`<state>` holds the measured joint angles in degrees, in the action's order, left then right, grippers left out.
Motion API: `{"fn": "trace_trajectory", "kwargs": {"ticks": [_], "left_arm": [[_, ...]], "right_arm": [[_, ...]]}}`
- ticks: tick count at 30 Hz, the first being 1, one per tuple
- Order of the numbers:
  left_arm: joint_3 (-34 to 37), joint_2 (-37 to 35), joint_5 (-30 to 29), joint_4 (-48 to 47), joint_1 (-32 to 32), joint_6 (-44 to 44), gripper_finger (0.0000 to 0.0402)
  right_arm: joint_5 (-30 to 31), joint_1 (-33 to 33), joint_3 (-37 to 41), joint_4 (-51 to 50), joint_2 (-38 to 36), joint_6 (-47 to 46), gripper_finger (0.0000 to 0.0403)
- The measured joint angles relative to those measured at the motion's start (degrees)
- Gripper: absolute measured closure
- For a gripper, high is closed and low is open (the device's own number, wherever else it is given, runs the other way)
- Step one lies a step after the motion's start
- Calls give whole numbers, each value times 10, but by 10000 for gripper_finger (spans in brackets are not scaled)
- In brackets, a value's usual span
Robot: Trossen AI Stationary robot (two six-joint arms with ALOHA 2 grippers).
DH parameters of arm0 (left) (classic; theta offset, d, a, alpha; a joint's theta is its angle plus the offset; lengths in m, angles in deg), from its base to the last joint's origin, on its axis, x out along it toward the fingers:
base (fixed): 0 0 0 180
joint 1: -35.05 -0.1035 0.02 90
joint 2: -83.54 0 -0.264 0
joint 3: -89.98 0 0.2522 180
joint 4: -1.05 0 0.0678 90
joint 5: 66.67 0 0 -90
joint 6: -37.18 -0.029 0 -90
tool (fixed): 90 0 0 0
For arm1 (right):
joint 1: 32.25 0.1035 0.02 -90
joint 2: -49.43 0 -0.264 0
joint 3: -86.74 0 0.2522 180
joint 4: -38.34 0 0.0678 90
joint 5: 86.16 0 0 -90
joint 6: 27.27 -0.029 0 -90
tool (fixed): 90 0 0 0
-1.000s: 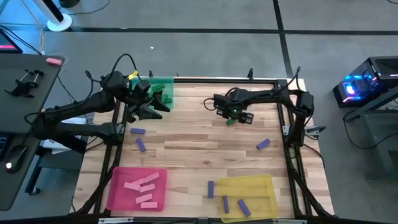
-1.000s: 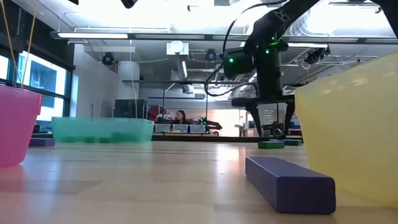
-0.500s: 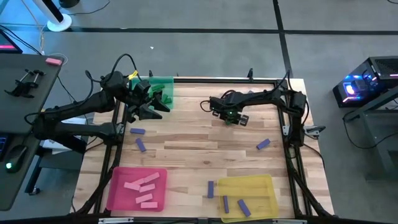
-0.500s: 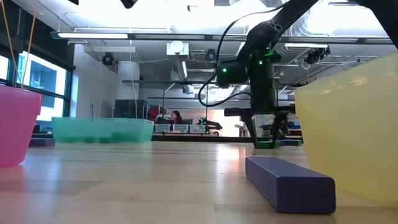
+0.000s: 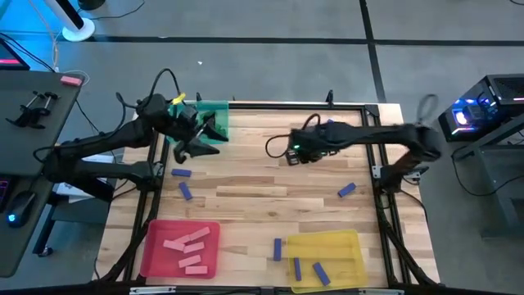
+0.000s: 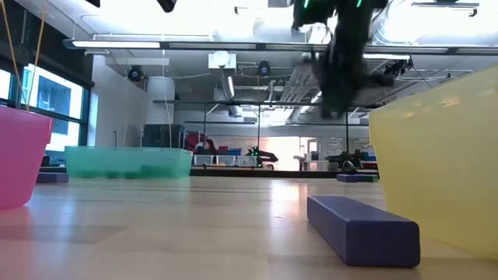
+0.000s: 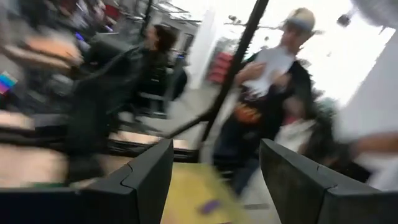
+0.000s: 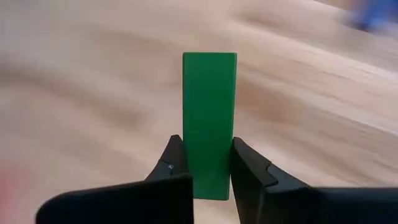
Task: Sort blocks
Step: Put the green block into the green bin
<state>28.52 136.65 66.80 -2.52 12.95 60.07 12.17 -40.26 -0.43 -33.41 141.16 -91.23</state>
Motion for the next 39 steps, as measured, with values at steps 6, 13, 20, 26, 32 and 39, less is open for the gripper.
{"fn": "trace_trajectory", "kwargs": {"ticks": [6,13,20,26,32,39], "left_arm": [[0,43,-121,-46,32,-328,177],[-7,156,-247,6,138,-624,177],[-62,263,-338,19,207,-700,177],[-92,305,-361,35,229,-701,177],[-110,342,-349,40,239,-707,183],[-115,344,-360,57,254,-726,249]], "right_arm": [[-143,28,-6,168,-145,128,371],[-264,46,-5,223,-144,165,371],[-341,45,-4,258,-98,215,371],[-354,45,-5,262,-95,224,371],[-362,46,-5,265,-94,222,371],[-372,47,-4,261,-94,209,371]]}}
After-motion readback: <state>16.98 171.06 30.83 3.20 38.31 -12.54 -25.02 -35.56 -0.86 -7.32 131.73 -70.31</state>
